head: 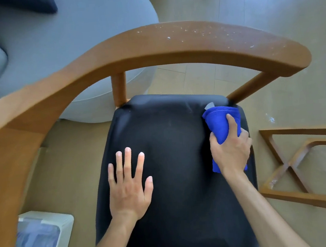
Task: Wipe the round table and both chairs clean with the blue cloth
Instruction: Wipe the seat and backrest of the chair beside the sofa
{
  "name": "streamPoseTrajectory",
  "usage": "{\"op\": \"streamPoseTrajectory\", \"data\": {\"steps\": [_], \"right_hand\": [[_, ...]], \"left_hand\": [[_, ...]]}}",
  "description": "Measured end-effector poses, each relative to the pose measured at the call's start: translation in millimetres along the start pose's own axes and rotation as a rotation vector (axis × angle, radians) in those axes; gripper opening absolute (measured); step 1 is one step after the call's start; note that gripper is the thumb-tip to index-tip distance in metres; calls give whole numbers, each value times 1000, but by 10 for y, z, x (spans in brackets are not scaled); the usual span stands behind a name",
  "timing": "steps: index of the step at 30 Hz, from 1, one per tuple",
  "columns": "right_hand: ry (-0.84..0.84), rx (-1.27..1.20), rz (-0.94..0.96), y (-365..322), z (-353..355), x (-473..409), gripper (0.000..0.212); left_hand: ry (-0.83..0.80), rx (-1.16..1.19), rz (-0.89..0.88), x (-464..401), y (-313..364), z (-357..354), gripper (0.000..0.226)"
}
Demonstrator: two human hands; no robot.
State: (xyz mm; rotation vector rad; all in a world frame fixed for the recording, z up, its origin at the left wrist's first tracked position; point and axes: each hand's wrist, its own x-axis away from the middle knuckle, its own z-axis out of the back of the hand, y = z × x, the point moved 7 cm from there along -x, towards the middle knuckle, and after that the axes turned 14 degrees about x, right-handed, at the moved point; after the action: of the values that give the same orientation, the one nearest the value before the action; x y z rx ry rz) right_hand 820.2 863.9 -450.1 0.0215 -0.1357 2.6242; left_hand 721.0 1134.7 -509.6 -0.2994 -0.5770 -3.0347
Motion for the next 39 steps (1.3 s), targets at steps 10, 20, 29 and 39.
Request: {"op": "streamPoseTrajectory", "data": {"steps": [10,20,29,39], "right_hand": [[-61,132,478,-2004,-278,354,63],[-126,169,1206,-1992,-217,375,54],[-45,179,246,-4,68,-832,56],[-101,32,565,-1907,-197,738,55]], "left_hand": [[-19,22,-8,-15,11,-15,66],[-61,49,40,-32,22,1,67],[-60,68,51,-22,10,24,67],[-3,27,11,-8,-14,-22,68]]}}
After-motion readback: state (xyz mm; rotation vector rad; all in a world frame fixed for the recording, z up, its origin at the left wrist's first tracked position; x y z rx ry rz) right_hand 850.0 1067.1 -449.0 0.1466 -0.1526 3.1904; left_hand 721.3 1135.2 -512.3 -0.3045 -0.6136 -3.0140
